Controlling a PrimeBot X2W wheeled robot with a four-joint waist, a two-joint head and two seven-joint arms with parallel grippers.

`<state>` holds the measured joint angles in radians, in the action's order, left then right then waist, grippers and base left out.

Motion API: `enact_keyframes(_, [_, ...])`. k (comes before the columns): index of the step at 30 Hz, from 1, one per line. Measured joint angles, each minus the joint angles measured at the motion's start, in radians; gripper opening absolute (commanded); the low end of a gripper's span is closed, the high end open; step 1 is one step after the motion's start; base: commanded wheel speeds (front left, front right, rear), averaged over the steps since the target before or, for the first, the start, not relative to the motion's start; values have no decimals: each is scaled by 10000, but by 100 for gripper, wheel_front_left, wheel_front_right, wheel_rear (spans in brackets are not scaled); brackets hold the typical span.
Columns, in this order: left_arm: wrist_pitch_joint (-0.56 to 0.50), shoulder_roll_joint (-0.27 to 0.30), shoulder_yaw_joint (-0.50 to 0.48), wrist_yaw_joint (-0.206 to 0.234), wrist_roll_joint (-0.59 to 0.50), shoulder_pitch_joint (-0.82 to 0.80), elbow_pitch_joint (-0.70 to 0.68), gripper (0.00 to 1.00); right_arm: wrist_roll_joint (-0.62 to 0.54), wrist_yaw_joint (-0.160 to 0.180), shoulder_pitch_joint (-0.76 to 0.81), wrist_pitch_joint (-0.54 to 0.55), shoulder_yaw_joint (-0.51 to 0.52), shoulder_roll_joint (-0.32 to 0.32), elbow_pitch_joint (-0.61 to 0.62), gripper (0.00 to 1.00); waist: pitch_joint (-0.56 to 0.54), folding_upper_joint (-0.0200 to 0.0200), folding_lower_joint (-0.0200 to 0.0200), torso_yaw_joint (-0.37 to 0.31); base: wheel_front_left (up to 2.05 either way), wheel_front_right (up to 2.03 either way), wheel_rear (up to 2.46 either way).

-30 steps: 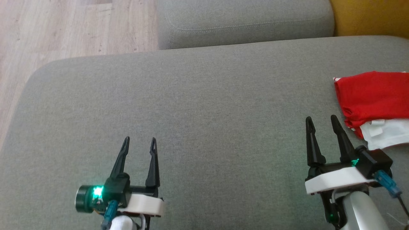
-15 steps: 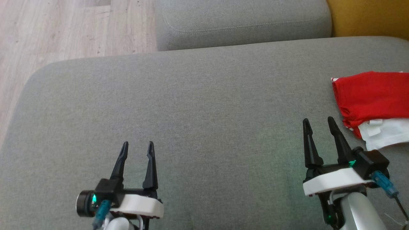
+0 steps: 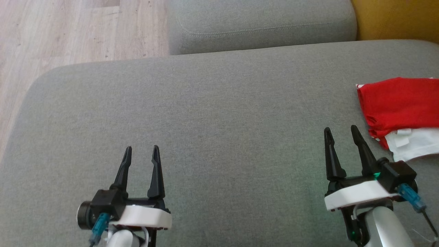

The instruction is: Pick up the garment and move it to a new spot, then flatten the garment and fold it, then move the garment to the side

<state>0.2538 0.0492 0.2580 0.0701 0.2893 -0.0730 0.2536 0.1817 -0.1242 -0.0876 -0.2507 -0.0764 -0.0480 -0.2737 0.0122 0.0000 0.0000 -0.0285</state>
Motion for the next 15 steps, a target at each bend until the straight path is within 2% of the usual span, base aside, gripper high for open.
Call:
enact_keyframes(6, [0,0,-17,-4,117,17,-21,100,0,0,0,0,-65,0,17,100,6,0,0,20,0,0,0])
enact_keyframes(7, [-2,2,0,-19,236,19,81,0,2,2,1,0,-82,2,-8,0,7,0,0,18,0,0,0])
enact_keyframes(11, [-67,4,15,-8,270,339,686,0,33,4,277,44,-115,10,-591,0,7,0,0,20,0,0,0])
enact_keyframes(15, [-163,12,-2,-17,667,578,738,0,462,4,574,73,-109,13,-669,0,4,0,0,29,0,0,0])
